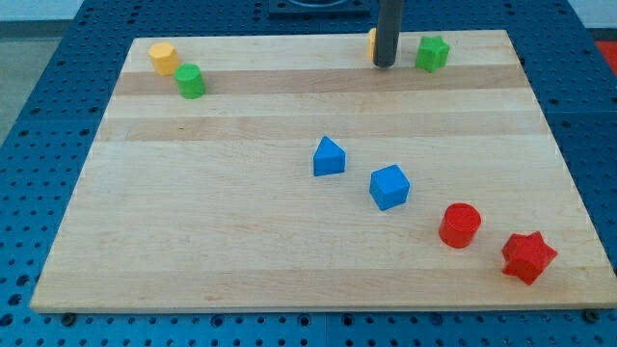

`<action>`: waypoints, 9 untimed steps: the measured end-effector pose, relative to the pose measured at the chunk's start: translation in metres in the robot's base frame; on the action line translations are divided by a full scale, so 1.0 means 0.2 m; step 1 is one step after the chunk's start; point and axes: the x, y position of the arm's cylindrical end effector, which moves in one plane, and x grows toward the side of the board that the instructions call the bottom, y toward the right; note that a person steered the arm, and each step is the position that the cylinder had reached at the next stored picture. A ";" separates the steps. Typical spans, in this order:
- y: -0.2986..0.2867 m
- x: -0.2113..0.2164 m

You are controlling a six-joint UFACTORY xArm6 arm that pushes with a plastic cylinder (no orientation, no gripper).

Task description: Move green circle towards yellow heart

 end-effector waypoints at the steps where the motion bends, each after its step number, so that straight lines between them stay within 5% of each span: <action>1: -0.27 0.02; 3: -0.99 0.43; 5: -1.84 0.49; 6: -1.94 0.41; 9: -1.53 0.22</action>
